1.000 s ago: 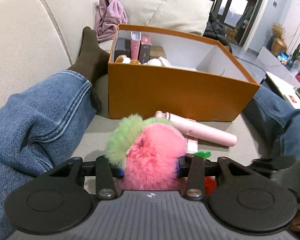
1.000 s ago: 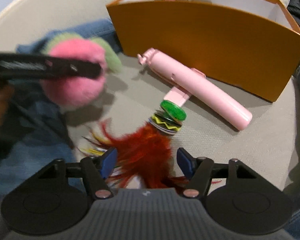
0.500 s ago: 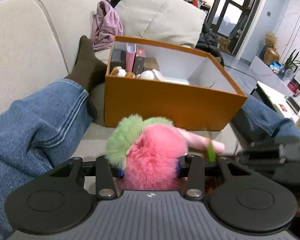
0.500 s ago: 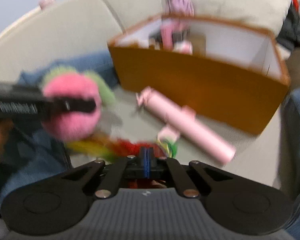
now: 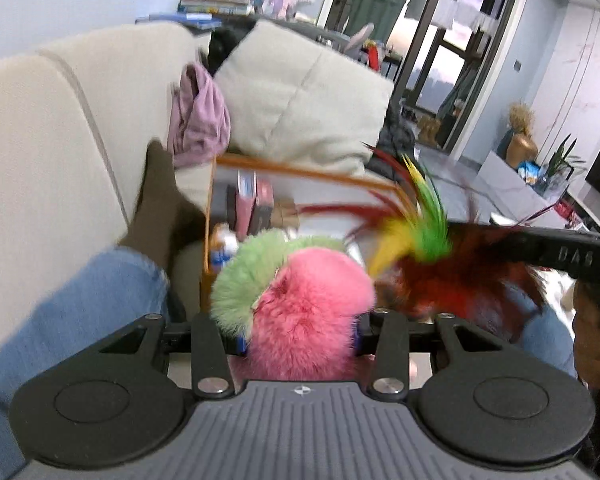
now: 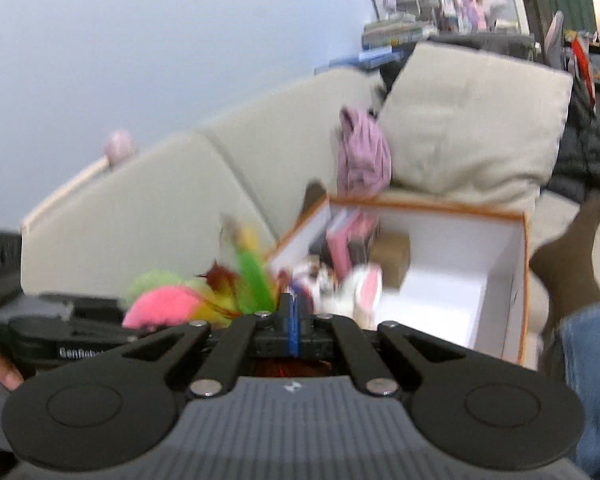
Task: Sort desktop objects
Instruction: 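Carry the pompom ball and feather toy up over the shoebox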
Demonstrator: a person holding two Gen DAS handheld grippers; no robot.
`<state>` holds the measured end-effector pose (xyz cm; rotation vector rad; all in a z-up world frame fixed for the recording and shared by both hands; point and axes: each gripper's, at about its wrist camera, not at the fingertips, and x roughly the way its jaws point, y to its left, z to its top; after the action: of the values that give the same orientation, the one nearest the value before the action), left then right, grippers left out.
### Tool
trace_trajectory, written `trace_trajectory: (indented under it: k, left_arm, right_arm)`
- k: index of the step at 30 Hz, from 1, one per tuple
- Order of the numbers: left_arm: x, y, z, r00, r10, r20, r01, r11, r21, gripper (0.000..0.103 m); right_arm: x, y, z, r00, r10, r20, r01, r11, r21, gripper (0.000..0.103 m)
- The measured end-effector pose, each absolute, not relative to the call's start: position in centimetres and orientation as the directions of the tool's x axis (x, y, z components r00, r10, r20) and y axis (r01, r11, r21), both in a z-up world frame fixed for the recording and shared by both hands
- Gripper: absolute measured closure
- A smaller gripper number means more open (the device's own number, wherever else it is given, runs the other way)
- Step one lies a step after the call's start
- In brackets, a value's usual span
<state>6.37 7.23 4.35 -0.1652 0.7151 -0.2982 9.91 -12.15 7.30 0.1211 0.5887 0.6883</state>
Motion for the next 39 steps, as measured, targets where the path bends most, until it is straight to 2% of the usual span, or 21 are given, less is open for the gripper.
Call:
trace_trajectory:
  k: [4, 7, 19, 29, 35, 39]
  left_arm:
    - [8.4, 7.3, 6.3, 0.739, -0.329, -0.588, 0.232, 0.944, -0.236, 0.054]
    - [10.1, 6.4, 7.0, 0.728, -0.355, -0.587, 0.274, 0.935, -0.226, 0.054]
    - [18.7, 2.9, 3.4, 0.616, -0.419, -0.667, 0.321, 0.907, -0.273, 0.054]
    - [21.5, -1.8, -0.5, 0.47, -0.452, -0.758, 0.469, 0.855, -0.219, 0.054]
    - [21.7, -3.8, -2.7, 0.405, -0.429, -0.807, 0.514, 0.837, -0.187, 0.054]
    - [21.9, -3.9, -4.4, 0.368, -0.357, -0.858, 0.49, 0.859, -0.148, 0.054]
  right_arm:
    - [12.0, -13.1, 9.4, 0.677, 0.615, -0.405, -0.534, 0.789, 0.305, 0.103]
    - [14.1, -13.4, 9.4, 0.69, 0.606, -0.396, -0.51, 0.795, 0.328, 0.103]
    - [22.6, -15.4, 3.3, 0.633, 0.591, -0.5, -0.362, 0.797, 0.484, 0.103]
    - [25.0, -16.4, 0.7, 0.634, 0.57, -0.523, -0.321, 0.808, 0.494, 0.103]
    - [25.3, -16.6, -0.8, 0.61, 0.573, -0.548, -0.306, 0.808, 0.504, 0.103]
    - [25.6, -17.0, -1.9, 0.586, 0.574, -0.572, -0.276, 0.805, 0.524, 0.103]
